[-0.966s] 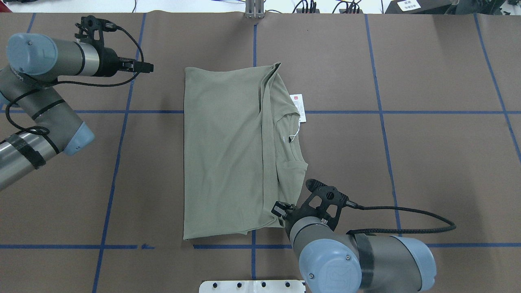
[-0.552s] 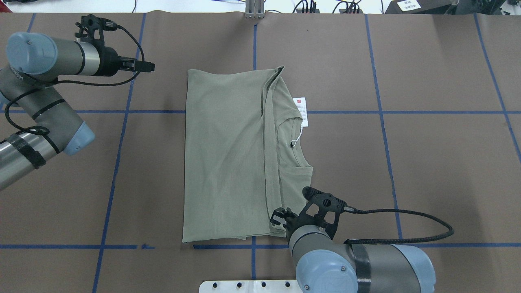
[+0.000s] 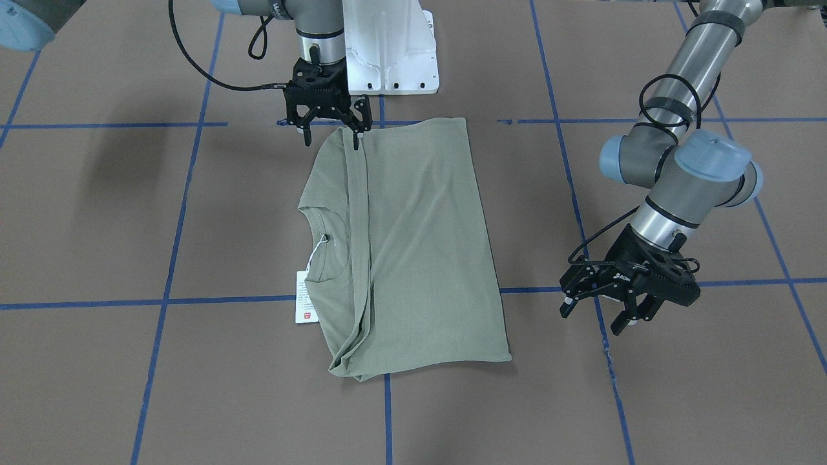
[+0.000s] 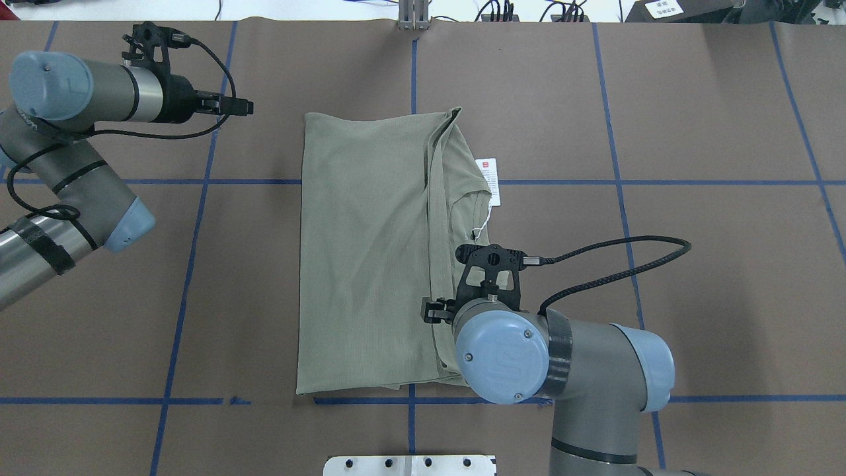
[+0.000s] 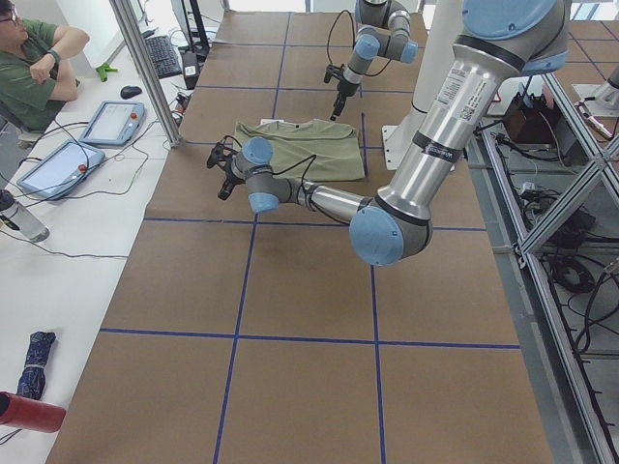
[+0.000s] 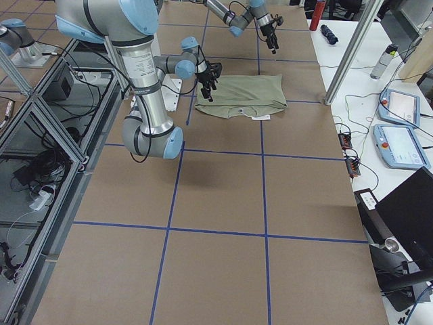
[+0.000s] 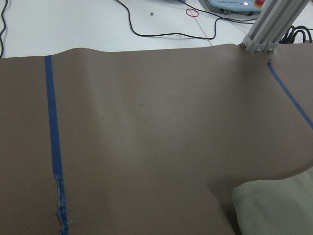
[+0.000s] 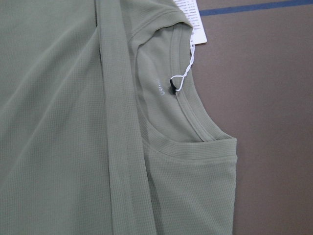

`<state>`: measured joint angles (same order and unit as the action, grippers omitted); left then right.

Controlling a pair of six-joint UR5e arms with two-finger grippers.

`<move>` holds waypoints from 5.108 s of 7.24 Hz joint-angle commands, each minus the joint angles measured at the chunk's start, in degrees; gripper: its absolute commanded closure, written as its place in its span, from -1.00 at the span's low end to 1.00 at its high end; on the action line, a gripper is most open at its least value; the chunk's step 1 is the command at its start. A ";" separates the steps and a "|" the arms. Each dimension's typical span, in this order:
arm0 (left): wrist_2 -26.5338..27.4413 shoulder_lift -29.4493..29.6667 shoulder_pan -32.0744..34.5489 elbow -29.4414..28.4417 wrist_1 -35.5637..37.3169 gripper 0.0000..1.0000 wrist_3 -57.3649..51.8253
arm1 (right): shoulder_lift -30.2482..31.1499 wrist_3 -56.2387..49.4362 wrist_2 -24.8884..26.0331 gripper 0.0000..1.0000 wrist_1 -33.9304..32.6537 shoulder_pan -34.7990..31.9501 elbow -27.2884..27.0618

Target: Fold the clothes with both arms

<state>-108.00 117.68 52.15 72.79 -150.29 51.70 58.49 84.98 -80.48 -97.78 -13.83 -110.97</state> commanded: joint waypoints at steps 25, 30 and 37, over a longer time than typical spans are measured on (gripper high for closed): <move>0.07 -0.09 -1.53 0.42 0.00 -1.00 3.14 | 2.50 -9.02 -5.83 -1.00 -2.30 -0.12 -1.01; 0.51 -11.02 -7.57 23.00 7.16 -1.00 16.47 | 10.48 14.71 -2.96 -1.00 24.20 -3.13 -4.41; 35.29 -24.52 -41.66 41.38 10.55 -1.00 61.04 | 11.29 25.76 4.63 -1.00 24.30 -2.87 -4.43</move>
<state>-77.45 93.29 15.22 114.43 -139.76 108.31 69.78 110.59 -76.26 -73.48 -16.73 -115.47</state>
